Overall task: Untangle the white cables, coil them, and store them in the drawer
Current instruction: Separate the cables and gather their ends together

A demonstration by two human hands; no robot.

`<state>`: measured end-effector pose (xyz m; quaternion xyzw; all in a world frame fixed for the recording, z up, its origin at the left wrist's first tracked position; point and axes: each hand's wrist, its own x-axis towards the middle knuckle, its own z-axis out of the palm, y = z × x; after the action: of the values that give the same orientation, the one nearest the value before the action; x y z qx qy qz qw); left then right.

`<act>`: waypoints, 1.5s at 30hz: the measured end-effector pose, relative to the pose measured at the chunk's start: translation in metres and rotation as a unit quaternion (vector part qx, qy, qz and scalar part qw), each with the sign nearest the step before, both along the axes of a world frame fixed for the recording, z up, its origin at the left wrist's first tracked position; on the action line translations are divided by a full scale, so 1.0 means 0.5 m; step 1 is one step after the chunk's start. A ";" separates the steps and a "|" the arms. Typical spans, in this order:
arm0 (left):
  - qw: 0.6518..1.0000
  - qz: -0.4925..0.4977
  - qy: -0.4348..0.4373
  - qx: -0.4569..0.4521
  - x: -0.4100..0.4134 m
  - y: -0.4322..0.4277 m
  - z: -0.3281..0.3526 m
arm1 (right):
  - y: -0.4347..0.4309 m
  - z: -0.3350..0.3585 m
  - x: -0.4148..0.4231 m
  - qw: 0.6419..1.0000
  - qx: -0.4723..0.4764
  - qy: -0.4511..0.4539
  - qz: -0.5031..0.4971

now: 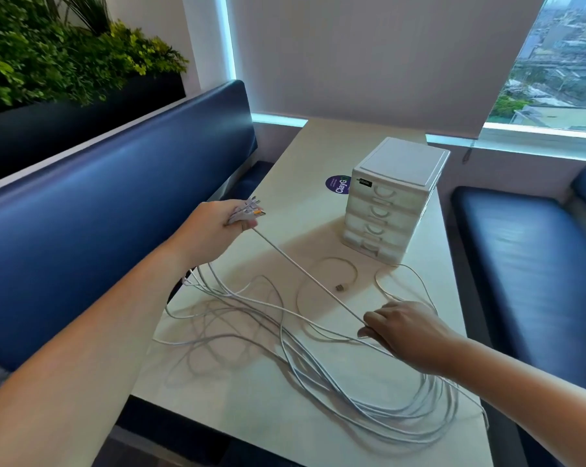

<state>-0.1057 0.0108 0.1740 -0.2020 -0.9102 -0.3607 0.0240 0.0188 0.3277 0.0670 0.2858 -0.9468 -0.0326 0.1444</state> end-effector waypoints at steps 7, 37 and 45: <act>0.998 0.010 -0.044 -0.035 0.003 -0.005 -0.021 | -0.002 -0.002 0.027 0.994 -0.106 -0.022 0.001; 0.930 0.032 -0.034 0.363 0.054 -0.029 0.085 | -0.231 0.047 -0.086 0.925 -0.274 -0.263 0.003; 0.924 0.017 -0.019 0.382 0.063 -0.021 0.111 | -0.388 0.042 -0.148 0.925 -0.192 -0.328 0.000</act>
<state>-0.0744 0.0003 0.2293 -0.1556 -0.7065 -0.6847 0.0884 -0.0552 0.1339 0.0880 0.2472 -0.9295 0.2451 -0.1217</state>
